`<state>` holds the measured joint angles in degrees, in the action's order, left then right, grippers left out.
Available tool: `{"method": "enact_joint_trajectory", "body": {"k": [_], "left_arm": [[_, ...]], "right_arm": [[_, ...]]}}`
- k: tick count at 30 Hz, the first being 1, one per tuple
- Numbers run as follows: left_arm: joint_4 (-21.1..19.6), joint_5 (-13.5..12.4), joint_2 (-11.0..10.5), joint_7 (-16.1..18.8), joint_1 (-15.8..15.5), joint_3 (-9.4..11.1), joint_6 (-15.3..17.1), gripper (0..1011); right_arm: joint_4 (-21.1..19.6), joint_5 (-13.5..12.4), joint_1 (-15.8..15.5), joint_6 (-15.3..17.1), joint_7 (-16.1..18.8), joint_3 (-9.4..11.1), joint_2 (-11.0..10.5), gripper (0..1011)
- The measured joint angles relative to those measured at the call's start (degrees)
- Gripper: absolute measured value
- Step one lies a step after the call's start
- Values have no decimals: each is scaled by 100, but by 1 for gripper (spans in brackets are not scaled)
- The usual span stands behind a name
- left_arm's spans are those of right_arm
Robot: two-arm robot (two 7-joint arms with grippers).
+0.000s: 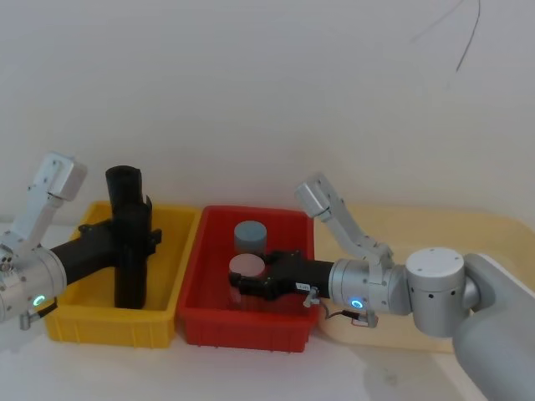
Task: Pick up the garbage bag with the one hand and transfer it to the other hand.
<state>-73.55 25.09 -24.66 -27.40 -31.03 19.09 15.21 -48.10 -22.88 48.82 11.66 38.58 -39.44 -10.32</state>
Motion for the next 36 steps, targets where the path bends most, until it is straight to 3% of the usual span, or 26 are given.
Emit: {"method": "enact_joint_trajectory", "body": {"k": [9, 13, 21, 24, 36], "left_arm": [[0, 1, 0, 0, 0, 0, 0, 849], [0, 1, 0, 0, 0, 0, 0, 780], [0, 2, 0, 0, 0, 0, 0, 495], [0, 2, 0, 0, 0, 0, -1, 471], [0, 1, 0, 0, 0, 0, -1, 847]], "right_arm": [[-509, -62, -177, -19, -25, 144, -178, 650], [-1020, -179, -325, -19, -40, 291, -355, 650], [-1755, -364, -519, 49, -41, 470, -646, 650], [-1870, -399, -548, 84, -22, 484, -699, 650], [-2221, -494, -632, 201, 57, 458, -905, 650]]}}
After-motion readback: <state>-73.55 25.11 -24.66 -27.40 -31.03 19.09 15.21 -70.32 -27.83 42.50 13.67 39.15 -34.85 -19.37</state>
